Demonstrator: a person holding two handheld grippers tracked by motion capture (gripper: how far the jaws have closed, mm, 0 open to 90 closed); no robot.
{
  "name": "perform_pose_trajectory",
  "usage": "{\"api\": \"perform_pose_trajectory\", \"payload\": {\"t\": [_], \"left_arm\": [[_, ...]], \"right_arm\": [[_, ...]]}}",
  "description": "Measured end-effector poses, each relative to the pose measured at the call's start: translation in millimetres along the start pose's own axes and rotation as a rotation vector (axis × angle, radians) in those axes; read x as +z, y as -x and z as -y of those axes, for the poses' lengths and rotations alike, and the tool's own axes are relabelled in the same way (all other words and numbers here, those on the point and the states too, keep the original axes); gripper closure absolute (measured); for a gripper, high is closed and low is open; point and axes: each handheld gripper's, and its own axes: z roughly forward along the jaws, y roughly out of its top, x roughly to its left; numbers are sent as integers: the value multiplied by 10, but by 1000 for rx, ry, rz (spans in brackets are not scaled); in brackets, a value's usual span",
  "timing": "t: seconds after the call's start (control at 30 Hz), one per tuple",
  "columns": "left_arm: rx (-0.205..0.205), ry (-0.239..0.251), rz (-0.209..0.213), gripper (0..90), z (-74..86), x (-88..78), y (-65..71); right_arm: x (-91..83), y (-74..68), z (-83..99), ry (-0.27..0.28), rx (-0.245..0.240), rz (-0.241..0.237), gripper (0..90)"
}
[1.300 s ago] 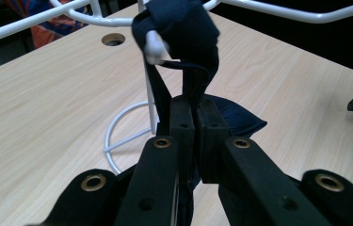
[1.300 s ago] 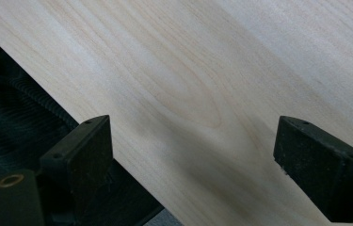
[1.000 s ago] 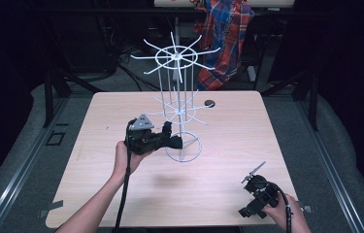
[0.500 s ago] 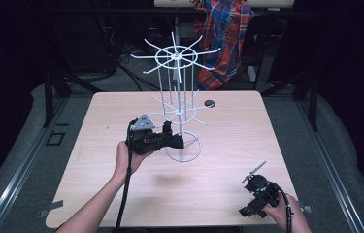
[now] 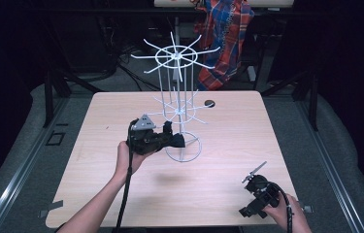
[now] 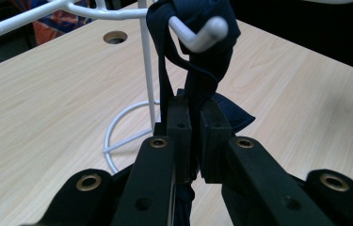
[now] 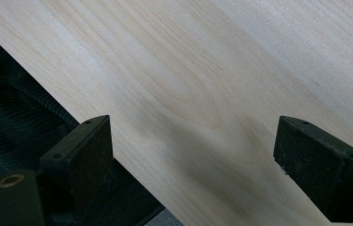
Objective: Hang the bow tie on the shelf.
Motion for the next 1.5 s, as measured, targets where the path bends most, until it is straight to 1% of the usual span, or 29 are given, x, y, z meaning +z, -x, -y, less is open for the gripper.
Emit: {"api": "perform_pose_trajectory", "payload": {"t": [0.07, 0.1, 0.13, 0.23, 0.37, 0.4, 0.43, 0.47, 0.5, 0.53, 0.6, 0.63, 0.67, 0.7, 0.73, 0.77, 0.8, 0.87, 0.9, 0.93, 1.07, 1.13, 1.17, 1.2, 1.23, 1.3, 1.4, 1.43, 1.5], "left_arm": [[1, 1, 1, 849, -6, 24, 5], [8, -4, 5, 846, -16, 41, 21], [14, -8, 4, 841, -20, 43, 27], [14, -11, 3, 832, -18, 46, 34], [4, -12, 4, 786, -8, 16, 0], [-3, -8, 9, 786, -1, 12, -12], [0, -9, 12, 754, 11, -10, -41], [-9, -8, 16, 742, 16, -20, -49], [-9, -8, 16, 726, 16, -20, -49], [-10, -11, 17, 708, 25, -43, -77], [-17, -10, 17, 687, 32, -49, -87], [-20, -14, 13, 608, 36, -60, -96], [-23, -25, -3, 559, 43, -89, -106], [-23, -25, -3, 520, 43, -89, -106], [-18, -33, -22, 483, 52, -122, -109], [-18, -33, -22, 448, 52, -122, -109], [-16, -43, -24, 448, 56, -143, -116], [-10, -51, -39, 359, 77, -217, -139], [-10, -51, -39, 335, 77, -217, -139], [-3, -56, -45, 311, 98, -285, -166], [-12, -52, -50, 257, 137, -378, -203], [-13, -61, -59, 222, 155, -424, -228], [-16, -63, -59, 207, 165, -439, -241], [-22, -69, -67, 186, 182, -459, -258], [-30, -75, -70, 178, 189, -467, -259], [-25, -94, -82, 168, 196, -481, -269], [-33, -93, -88, 158, 207, -496, -280], [-41, -95, -94, 155, 220, -510, -287], [-46, -103, -103, 153, 236, -522, -285]], "right_arm": [[-2, 0, -4, 4, -5, 1, 119], [12, -5, 2, 21, 10, -3, 119], [1, 0, -1, 7, 1, 9, 119], [7, 2, 4, 12, 11, 4, 119], [8, -1, 8, 18, 10, -11, 119], [19, -12, 14, 32, 26, -12, 119], [-4, 7, 5, -1, 4, 2, 119], [21, 5, 17, 30, 26, -19, 119], [21, 5, 17, 30, 26, -19, 119], [0, 7, 7, 13, 13, 2, 119], [-5, 10, 6, 11, 8, 4, 119], [-7, 9, 4, 14, 11, 2, 119], [-7, 9, 4, 15, 11, 1, 119], [-7, 9, 4, 15, 11, 1, 119], [-8, 8, 6, 16, 11, 0, 119], [-8, 8, 6, 16, 11, 0, 119], [-10, 9, 7, 15, 10, 1, 119], [-12, 12, 12, 20, 8, 0, 119], [-12, 12, 12, 20, 8, 0, 119], [-12, 11, 12, 18, 9, 0, 119], [-12, 10, 9, 10, 5, 1, 120], [-8, 14, 1, 3, -1, -7, 120], [7, 1, 2, 21, 15, -13, 120], [3, 6, -2, 12, 6, -4, 120], [1, 6, -4, 11, 4, -3, 120], [-1, 3, -5, 10, 3, 2, 120], [-2, -2, -6, 11, 0, -3, 120], [6, -5, -2, 23, 7, -14, 120], [-6, -8, -6, 16, -3, -8, 120]]}}
